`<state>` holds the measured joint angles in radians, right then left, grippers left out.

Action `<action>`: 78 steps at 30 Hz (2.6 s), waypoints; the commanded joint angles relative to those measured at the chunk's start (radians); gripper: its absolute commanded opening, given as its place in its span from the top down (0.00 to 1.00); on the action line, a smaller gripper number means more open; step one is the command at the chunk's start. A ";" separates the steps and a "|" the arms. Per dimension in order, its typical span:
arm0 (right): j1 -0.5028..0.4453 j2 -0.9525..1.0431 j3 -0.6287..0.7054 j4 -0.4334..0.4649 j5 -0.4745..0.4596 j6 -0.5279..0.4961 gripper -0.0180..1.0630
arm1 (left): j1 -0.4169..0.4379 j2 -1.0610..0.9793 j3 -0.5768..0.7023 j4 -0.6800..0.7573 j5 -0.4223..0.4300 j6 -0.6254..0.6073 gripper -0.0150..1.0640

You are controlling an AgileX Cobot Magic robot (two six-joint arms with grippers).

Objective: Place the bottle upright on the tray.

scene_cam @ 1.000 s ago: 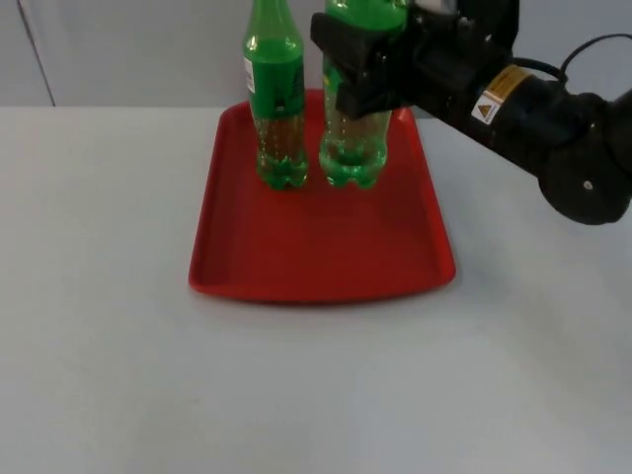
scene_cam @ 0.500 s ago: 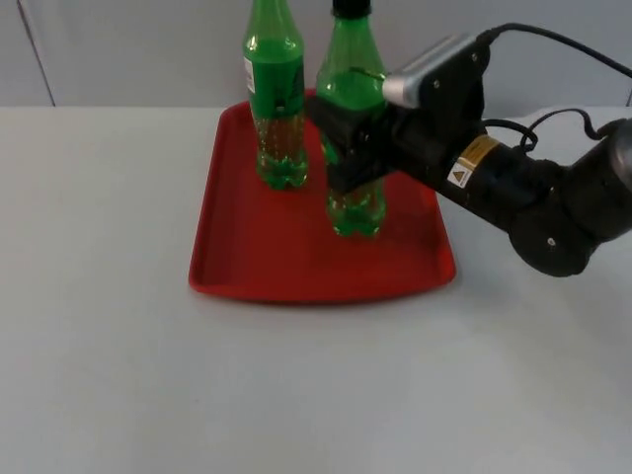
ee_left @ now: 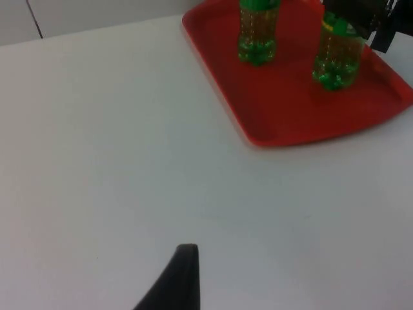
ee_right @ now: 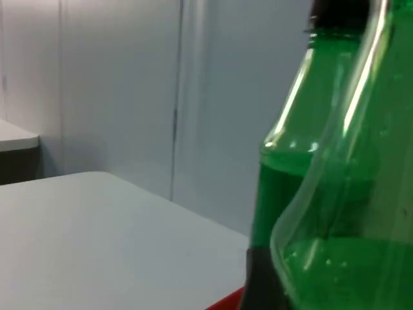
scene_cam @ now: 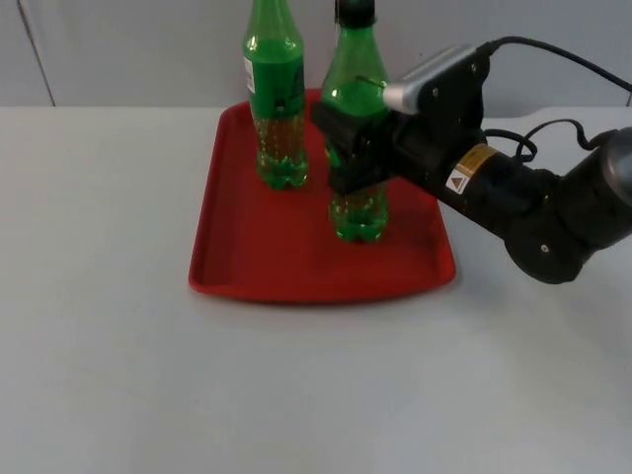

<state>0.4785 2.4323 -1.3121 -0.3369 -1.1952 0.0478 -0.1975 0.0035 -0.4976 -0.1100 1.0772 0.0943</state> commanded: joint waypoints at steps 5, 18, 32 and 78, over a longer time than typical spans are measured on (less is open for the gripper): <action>0.004 -0.005 -0.004 0.051 0.007 -0.011 0.98 | -0.006 -0.003 0.004 -0.002 -0.002 -0.004 0.01; 0.004 -0.005 -0.004 0.043 0.030 0.012 0.98 | -0.006 -0.003 0.004 -0.002 -0.002 -0.004 0.01; 0.004 -0.005 -0.004 0.009 0.087 0.012 0.33 | -0.006 -0.003 0.004 -0.002 -0.002 -0.004 0.01; 0.004 -0.445 0.314 0.000 0.676 0.197 0.01 | -0.006 -0.003 0.004 -0.002 -0.002 -0.004 0.01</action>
<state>0.4785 2.0432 -1.0169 -0.3306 -0.6089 0.2324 -0.1975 0.0035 -0.4976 -0.1100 1.0772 0.0943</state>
